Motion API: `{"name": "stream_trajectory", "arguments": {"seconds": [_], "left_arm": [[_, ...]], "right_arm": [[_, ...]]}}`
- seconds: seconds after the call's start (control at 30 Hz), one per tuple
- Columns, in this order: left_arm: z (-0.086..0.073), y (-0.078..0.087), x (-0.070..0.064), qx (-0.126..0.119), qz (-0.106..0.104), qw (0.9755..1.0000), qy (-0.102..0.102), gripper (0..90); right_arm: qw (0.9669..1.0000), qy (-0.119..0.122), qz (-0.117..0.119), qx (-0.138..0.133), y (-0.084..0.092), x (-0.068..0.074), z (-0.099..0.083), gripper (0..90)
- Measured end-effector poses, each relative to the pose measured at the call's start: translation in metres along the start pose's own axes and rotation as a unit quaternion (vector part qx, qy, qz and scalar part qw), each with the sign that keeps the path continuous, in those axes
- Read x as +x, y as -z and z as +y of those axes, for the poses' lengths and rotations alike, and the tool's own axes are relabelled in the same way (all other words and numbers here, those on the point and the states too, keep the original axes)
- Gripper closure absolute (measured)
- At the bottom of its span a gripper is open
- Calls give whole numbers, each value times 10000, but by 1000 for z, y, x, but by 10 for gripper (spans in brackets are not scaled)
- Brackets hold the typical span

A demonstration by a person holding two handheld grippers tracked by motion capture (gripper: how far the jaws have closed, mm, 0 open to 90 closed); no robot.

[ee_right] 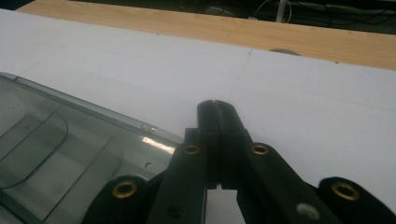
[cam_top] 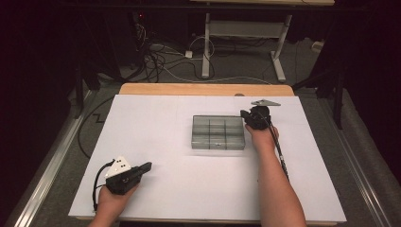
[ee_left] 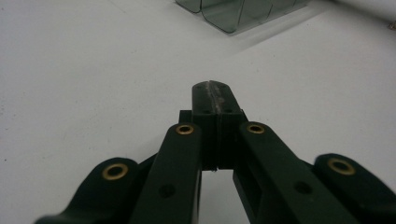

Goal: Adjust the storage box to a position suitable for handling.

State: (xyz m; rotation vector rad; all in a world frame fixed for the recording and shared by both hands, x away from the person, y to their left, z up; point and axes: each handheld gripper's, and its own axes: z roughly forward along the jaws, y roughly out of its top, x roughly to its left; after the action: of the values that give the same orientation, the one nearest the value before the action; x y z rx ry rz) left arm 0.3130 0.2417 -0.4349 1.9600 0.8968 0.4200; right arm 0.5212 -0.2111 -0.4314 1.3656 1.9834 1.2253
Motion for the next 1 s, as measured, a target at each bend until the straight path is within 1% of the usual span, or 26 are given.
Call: {"name": "stream_trajectory", "arguments": {"seconds": [0.13, 0.23, 0.33, 0.4, 0.53, 0.57, 0.6, 0.63, 0.67, 0.8, 0.87, 0.9, 0.93, 0.97, 1.0], "left_arm": [[0, 1, 0, -33, -45, 10000, -44, 878], [-1, 1, 0, -54, -59, 10000, -8, 878], [-1, 2, 0, -58, -74, 10000, 0, 878], [-1, 2, 0, -57, -93, 9999, -25, 878], [-1, 3, -1, -45, -96, 9999, -62, 878], [-1, 2, -1, -35, -93, 9999, -67, 878], [-1, 2, -1, -24, -92, 9999, -47, 878], [-1, 2, -1, -10, -95, 9999, -39, 878], [-1, 2, -1, -6, -95, 9999, -39, 878], [-1, 2, -1, 11, -80, 10000, -24, 878], [-1, 1, -1, 17, -70, 10000, -40, 878], [0, 1, -1, 19, -60, 10000, -43, 878], [0, 1, -1, 19, -60, 10000, -43, 878], [0, 1, -1, 19, -59, 10000, -38, 878], [0, 1, -1, 22, -61, 10000, -25, 878]], "right_arm": [[10000, -54, 27, 21, 1, 0, -2, 900], [10000, -39, 67, 47, 4, 4, -3, 900], [9997, 102, 124, 164, 10, 16, -6, 900], [9996, 211, 123, 135, 13, 23, -9, 900], [9995, 201, 163, 159, 19, 31, -13, 900], [9993, 286, 185, 183, 24, 37, -17, 900], [9993, 286, 185, 183, 24, 37, -17, 900], [9991, 317, 198, 208, 27, 40, -18, 900], [9987, 394, 222, 214, 32, 47, -22, 900], [9977, 565, 268, 278, 43, 58, -29, 900], [9976, 571, 285, 285, 46, 61, -31, 900], [9972, 596, 324, 300, 51, 66, -35, 900], [9972, 596, 324, 300, 51, 66, -35, 900], [9970, 632, 350, 293, 57, 72, -39, 900], [9969, 632, 365, 279, 60, 74, -42, 900]]}}
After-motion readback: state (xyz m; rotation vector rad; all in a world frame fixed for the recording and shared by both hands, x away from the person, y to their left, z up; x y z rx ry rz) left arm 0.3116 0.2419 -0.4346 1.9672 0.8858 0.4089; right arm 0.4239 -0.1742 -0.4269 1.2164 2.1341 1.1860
